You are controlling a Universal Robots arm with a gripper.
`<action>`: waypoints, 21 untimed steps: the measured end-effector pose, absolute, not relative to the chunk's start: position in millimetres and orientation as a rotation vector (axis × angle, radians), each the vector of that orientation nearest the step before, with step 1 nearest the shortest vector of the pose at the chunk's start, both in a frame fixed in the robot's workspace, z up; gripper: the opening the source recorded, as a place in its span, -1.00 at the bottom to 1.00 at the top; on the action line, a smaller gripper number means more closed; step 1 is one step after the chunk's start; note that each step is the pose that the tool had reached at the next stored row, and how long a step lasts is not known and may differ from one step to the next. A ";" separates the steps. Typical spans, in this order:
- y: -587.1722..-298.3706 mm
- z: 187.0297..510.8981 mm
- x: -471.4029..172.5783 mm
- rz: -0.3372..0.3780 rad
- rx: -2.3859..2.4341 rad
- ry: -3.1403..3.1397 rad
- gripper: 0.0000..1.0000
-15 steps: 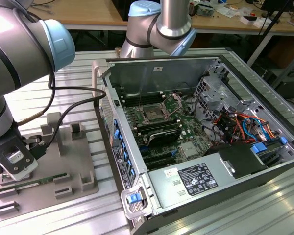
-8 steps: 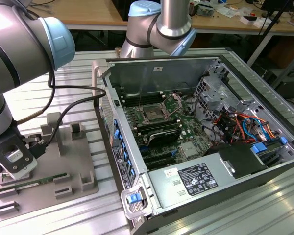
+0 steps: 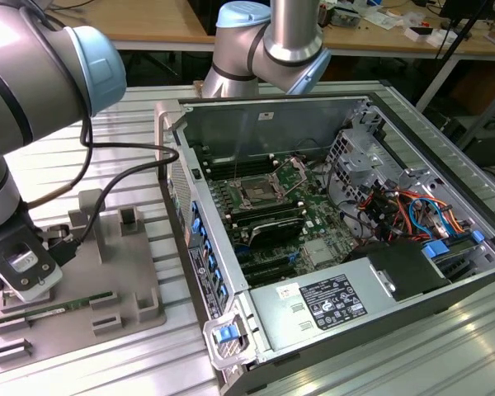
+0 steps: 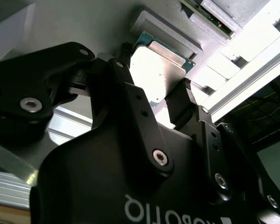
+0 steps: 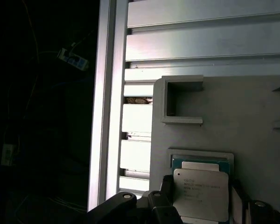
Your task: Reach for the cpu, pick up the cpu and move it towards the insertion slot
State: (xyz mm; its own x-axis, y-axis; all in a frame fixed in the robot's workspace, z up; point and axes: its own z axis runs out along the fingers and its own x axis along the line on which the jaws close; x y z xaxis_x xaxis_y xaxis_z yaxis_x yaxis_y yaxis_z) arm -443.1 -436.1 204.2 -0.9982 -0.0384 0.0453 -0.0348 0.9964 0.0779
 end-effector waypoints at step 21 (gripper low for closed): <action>-436.0 214.1 -443.0 -0.121 0.057 -3.091 0.09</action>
State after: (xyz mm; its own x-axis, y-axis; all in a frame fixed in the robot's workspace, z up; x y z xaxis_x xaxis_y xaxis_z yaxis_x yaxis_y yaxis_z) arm -443.0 -436.0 214.1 -0.9982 -0.0384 0.0461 -0.0347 0.9963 0.0789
